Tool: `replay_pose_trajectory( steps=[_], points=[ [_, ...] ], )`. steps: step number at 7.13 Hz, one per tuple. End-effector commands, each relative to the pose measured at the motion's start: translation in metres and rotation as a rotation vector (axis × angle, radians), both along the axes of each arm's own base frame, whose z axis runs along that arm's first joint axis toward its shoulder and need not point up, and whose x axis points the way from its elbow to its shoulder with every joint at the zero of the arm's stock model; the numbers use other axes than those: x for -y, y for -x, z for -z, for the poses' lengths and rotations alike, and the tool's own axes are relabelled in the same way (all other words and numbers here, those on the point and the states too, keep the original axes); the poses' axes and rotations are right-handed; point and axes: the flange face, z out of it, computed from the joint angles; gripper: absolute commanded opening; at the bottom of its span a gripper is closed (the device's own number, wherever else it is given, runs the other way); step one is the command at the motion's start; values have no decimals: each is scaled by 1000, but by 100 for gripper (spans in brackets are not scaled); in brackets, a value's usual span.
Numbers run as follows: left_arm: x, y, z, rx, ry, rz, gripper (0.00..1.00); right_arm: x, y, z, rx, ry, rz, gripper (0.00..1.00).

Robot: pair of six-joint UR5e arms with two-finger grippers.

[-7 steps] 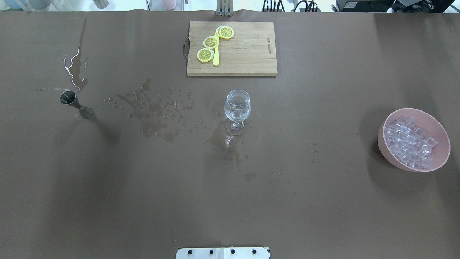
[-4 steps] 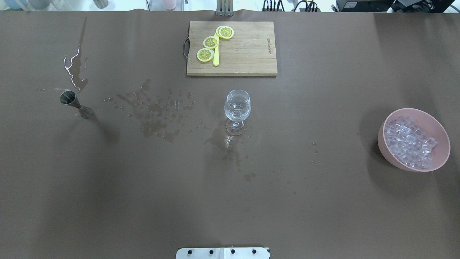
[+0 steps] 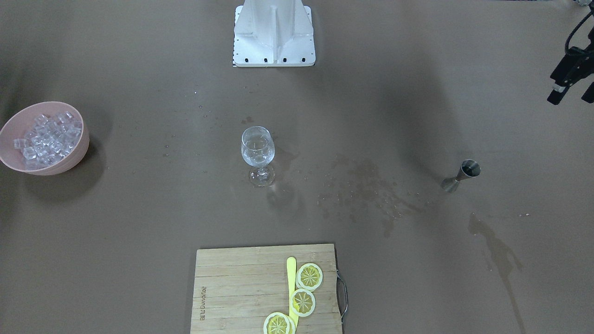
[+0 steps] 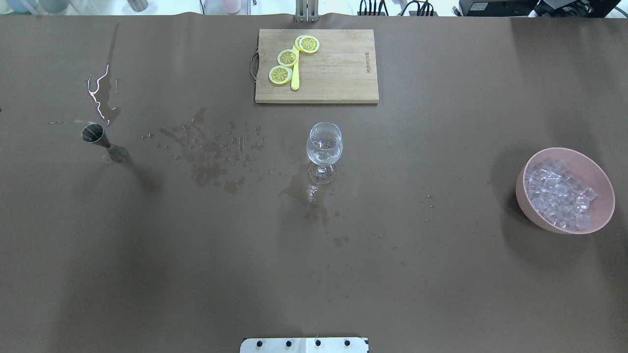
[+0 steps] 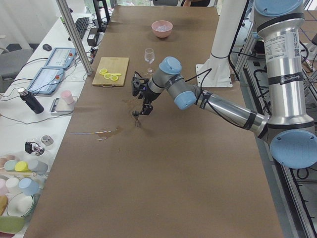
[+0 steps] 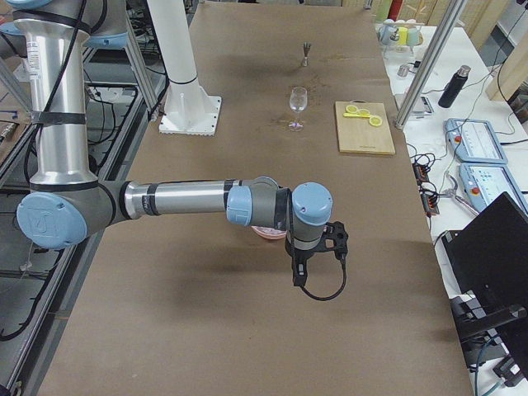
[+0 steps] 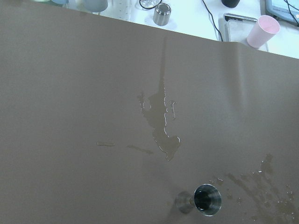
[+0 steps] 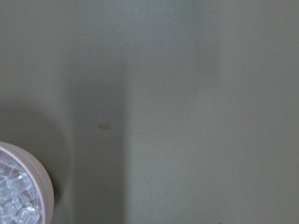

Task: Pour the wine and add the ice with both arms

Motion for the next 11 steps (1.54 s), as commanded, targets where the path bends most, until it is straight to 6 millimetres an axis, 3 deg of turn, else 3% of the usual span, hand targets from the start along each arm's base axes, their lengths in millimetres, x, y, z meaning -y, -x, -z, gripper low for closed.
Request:
replay_pose_trajectory(
  steps=[1,3,5,7,9,10,11],
  points=[
    [-27,-60,6,21,16,66,99,-2,0,-3,0,4,2,100],
    [-53,-101,6,39,20,139,99,-1,1,-1,-1,-4,7,100],
    [-81,-144,-8,92,3,211,99,-2,0,-2,2,-2,4,100],
    [-107,-202,-11,167,-57,274,99,-2,0,-2,2,-2,4,100],
    [-90,-263,-23,217,-100,361,98,-2,0,-2,3,0,4,100],
    [-82,-281,-33,240,-111,374,98,-1,1,-1,3,-2,6,100],
    [-79,-282,-43,268,-130,394,98,-1,0,-1,3,-2,3,100]
  ],
)
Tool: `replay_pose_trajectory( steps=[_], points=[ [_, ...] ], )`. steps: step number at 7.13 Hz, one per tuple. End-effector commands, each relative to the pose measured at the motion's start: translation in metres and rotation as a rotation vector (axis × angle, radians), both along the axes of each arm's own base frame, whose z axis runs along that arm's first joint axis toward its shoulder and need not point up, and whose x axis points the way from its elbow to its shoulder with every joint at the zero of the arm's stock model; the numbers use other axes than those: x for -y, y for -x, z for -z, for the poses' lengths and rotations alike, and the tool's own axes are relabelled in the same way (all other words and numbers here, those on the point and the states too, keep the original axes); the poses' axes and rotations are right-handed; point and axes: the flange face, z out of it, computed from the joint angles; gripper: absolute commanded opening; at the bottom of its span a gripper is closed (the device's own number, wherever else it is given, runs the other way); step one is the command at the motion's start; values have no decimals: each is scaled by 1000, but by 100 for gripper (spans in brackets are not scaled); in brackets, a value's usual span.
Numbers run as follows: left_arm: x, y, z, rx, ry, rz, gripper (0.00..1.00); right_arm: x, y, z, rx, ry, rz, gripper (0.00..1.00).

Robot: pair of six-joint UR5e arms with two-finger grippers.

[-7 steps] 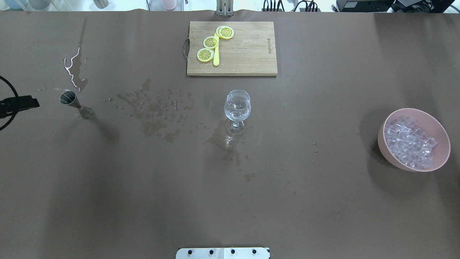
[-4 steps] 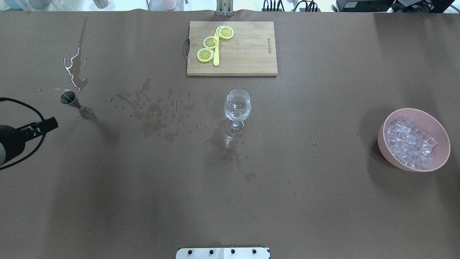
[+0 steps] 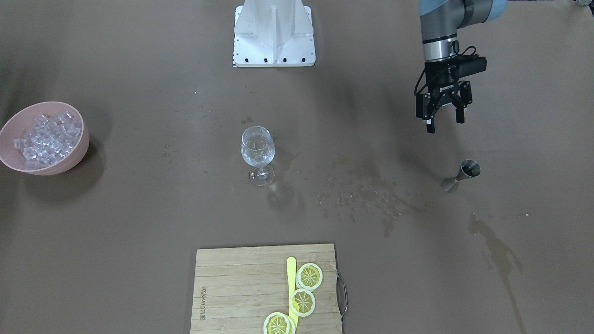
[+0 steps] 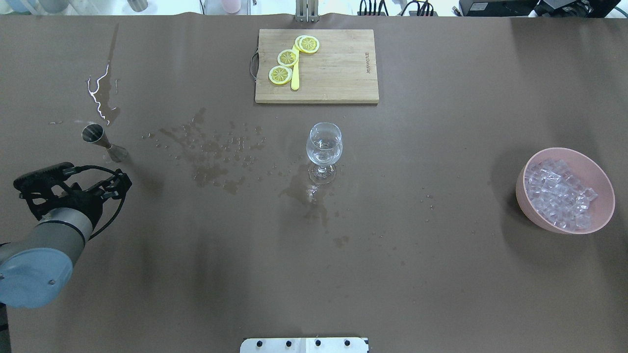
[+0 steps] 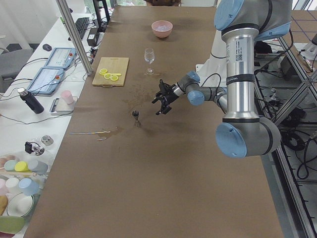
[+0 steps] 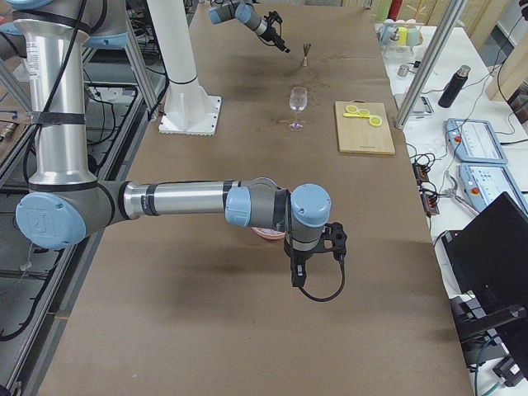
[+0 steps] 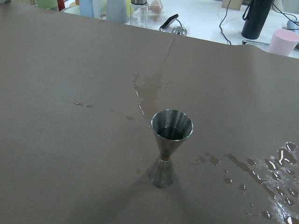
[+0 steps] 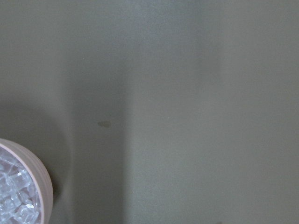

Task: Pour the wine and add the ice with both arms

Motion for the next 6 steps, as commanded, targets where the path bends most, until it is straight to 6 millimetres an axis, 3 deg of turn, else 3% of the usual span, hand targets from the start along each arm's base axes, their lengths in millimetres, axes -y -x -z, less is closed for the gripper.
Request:
replay_pose_trajectory(
  steps=[1,3,6],
  points=[
    [8,-13,-17,59,-37,42,98,0,0,0,0,0,0,100],
    [14,-18,-40,124,-63,70,98,1,1,2,8,-2,0,100],
    [29,-44,-37,130,-94,104,98,1,1,1,11,1,-1,100]
  ],
)
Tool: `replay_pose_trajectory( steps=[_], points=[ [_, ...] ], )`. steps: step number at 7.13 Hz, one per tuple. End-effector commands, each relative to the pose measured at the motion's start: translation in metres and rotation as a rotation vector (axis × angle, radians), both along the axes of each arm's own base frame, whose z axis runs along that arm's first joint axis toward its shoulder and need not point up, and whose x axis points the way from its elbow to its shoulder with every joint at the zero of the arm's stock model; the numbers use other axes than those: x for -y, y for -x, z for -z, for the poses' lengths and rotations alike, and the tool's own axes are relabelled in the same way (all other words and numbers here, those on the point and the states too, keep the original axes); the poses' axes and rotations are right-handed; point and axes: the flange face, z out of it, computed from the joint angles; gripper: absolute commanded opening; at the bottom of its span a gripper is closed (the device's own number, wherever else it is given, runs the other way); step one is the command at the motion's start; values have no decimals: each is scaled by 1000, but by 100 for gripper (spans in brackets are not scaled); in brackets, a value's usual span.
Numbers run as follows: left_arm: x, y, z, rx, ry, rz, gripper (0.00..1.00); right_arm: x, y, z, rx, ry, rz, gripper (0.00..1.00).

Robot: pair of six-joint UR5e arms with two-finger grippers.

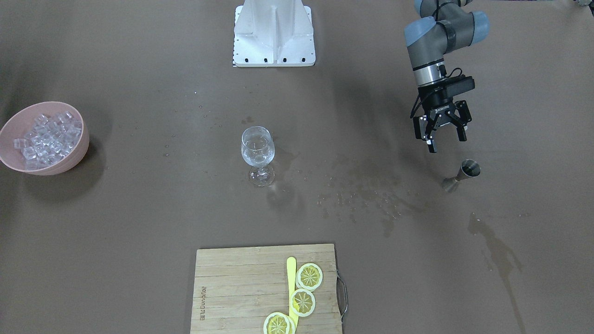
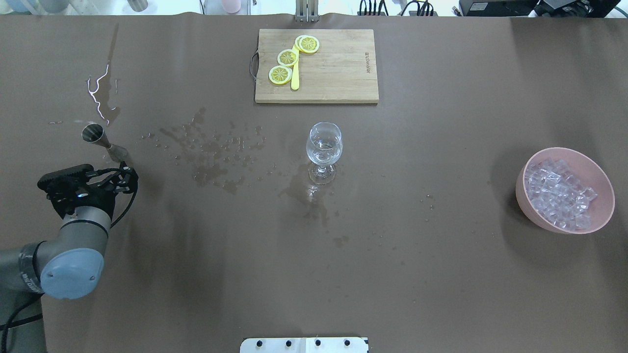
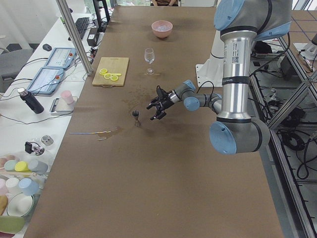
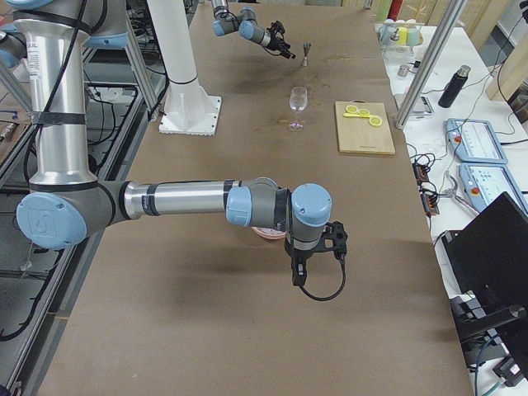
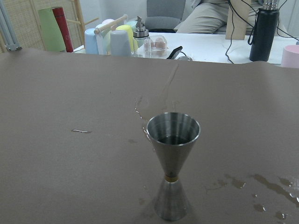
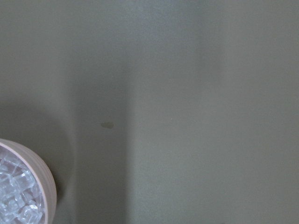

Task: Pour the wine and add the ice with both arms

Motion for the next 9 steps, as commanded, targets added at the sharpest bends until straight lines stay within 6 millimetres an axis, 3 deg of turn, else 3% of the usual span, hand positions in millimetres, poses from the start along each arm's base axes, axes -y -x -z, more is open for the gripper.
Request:
replay_pose_trajectory(
  steps=[1,3,6,9],
  points=[
    [13,-12,-10,24,-8,28,98,0,0,-1,2,2,0,100],
    [29,-7,-21,47,1,59,98,0,0,-1,3,2,-1,100],
    [69,-27,-27,61,8,113,98,0,0,-1,3,2,-1,100],
    [76,-22,-40,81,17,131,98,1,3,0,3,3,3,100]
  ],
)
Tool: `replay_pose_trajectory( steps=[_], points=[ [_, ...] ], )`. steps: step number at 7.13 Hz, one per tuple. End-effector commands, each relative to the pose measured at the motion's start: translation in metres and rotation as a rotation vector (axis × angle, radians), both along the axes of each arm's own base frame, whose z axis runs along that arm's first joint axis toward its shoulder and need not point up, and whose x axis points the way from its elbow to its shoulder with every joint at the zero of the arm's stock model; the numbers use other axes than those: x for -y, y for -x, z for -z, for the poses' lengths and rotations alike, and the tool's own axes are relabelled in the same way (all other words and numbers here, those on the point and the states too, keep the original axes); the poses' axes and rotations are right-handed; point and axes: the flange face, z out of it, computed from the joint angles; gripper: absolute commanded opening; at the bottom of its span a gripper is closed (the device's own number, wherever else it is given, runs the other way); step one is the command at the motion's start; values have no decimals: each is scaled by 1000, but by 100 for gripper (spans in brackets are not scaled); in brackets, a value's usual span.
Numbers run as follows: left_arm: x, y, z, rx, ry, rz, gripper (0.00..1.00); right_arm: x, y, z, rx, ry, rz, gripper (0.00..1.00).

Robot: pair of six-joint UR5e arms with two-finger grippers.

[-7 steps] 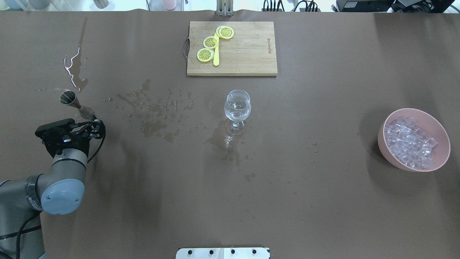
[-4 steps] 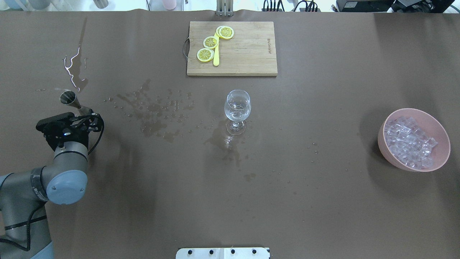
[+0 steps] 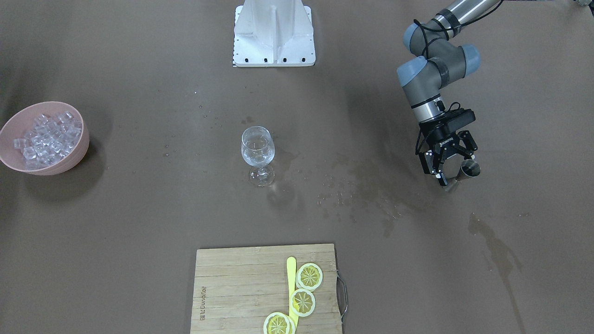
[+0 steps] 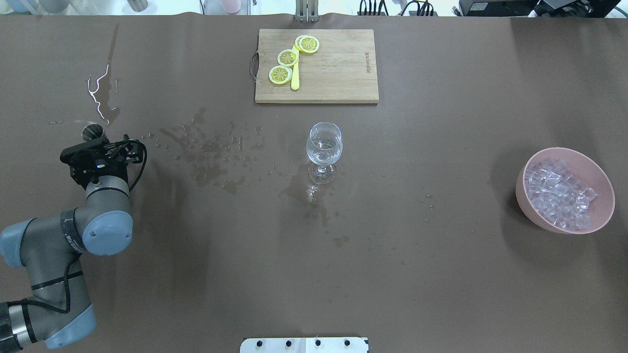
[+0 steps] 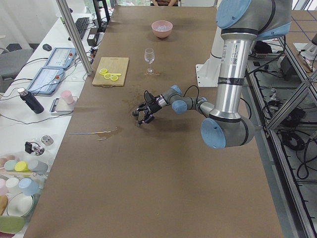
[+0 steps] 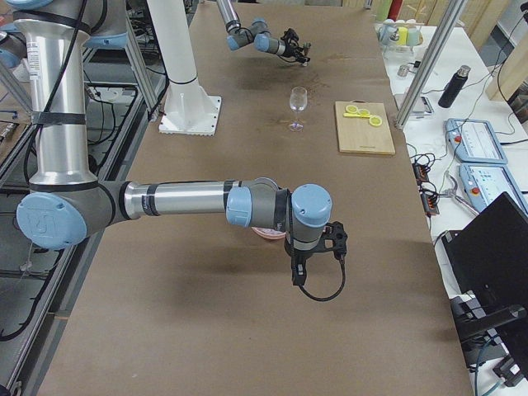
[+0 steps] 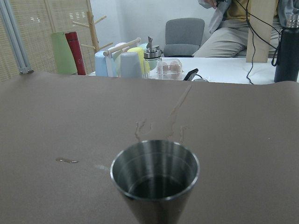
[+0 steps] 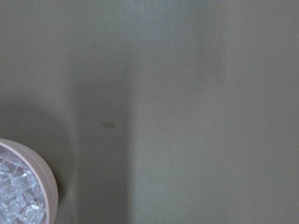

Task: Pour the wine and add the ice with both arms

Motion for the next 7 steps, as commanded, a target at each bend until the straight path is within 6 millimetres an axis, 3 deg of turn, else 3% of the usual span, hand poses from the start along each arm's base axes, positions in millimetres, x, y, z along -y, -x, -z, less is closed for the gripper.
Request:
replay_pose_trajectory(
  steps=[1,4,7],
  points=[
    [2,0,-6,8,4,4,95,0,2,0,-1,1,4,100],
    [1,2,-12,16,8,4,47,1,3,0,-2,1,5,100],
    [5,7,-2,-39,-1,40,0,1,4,-1,-2,2,7,100]
  ],
)
